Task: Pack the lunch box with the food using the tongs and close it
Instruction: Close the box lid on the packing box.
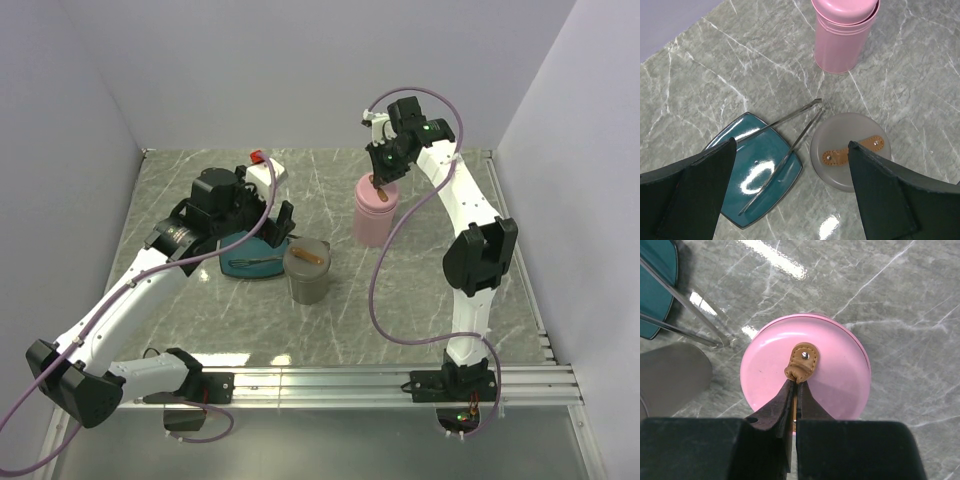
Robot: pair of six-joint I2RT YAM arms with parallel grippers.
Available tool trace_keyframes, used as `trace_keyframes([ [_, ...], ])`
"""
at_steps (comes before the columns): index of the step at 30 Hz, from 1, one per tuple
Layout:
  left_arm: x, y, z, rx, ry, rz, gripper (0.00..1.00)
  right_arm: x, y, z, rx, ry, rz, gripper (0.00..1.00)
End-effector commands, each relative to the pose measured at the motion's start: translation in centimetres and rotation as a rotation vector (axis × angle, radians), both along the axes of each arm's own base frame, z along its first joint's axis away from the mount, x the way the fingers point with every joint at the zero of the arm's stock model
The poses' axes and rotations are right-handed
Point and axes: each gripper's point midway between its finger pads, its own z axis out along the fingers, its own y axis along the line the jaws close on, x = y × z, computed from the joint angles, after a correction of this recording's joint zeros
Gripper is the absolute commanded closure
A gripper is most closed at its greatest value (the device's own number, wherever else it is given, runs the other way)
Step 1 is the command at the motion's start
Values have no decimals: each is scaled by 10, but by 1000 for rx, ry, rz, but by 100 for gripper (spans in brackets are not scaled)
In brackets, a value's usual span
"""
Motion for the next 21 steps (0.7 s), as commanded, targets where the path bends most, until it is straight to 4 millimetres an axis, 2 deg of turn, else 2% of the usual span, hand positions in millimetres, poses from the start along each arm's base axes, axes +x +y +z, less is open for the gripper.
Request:
trace_keyframes([
  [1, -1, 0, 10, -32, -19, 1, 0, 4, 4, 5, 0, -19, 24, 100],
  [12, -2, 1, 6, -43, -10, -2, 1, -15, 5, -8, -10, 49, 56, 100],
  [21, -3, 2, 3, -47, 4, -2, 0, -15, 3, 14, 9, 4, 56, 100],
])
